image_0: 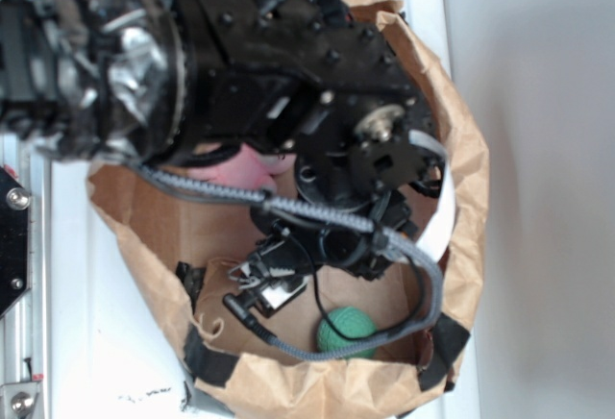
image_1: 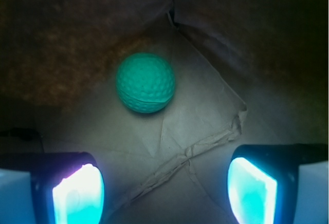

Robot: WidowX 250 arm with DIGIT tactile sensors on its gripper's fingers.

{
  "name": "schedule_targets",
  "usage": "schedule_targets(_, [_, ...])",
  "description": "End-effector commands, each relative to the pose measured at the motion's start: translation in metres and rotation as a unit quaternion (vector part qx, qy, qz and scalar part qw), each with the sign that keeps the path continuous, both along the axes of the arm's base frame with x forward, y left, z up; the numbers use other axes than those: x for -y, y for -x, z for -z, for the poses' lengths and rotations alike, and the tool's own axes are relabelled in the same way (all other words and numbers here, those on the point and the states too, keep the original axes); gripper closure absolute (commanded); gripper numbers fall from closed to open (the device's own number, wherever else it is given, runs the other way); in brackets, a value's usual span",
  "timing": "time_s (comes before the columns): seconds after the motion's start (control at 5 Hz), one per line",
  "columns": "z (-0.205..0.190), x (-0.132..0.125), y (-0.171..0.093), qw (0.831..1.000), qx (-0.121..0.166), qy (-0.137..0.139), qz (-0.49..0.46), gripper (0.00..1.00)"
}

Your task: Grab the green ball.

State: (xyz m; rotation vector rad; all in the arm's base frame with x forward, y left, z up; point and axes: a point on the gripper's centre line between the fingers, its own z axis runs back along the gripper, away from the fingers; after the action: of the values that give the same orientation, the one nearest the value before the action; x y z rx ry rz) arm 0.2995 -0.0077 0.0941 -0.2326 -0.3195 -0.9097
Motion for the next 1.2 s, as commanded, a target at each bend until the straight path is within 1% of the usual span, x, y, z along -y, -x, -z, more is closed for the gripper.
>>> schedule_targets(0.0, [0.001, -0.006, -0.01, 0.999, 0.035, -0.003, 0.028, 0.0])
schedule_targets(0.2, [0.015, 0.002, 0.001, 0.998, 0.025, -0.007, 0.062, 0.0])
schedule_targets(0.4, [0.02, 0.01, 0.012, 0.996, 0.015, 0.002, 0.087, 0.0])
schedule_targets(0.6, [0.023, 0.018, 0.011, 0.996, 0.01, 0.026, 0.088, 0.0])
schedule_targets(0.8, [0.03, 0.026, 0.008, 0.995, 0.014, 0.051, 0.081, 0.0])
schedule_targets(1.0, [0.037, 0.036, 0.006, 0.995, 0.029, 0.066, 0.076, 0.0])
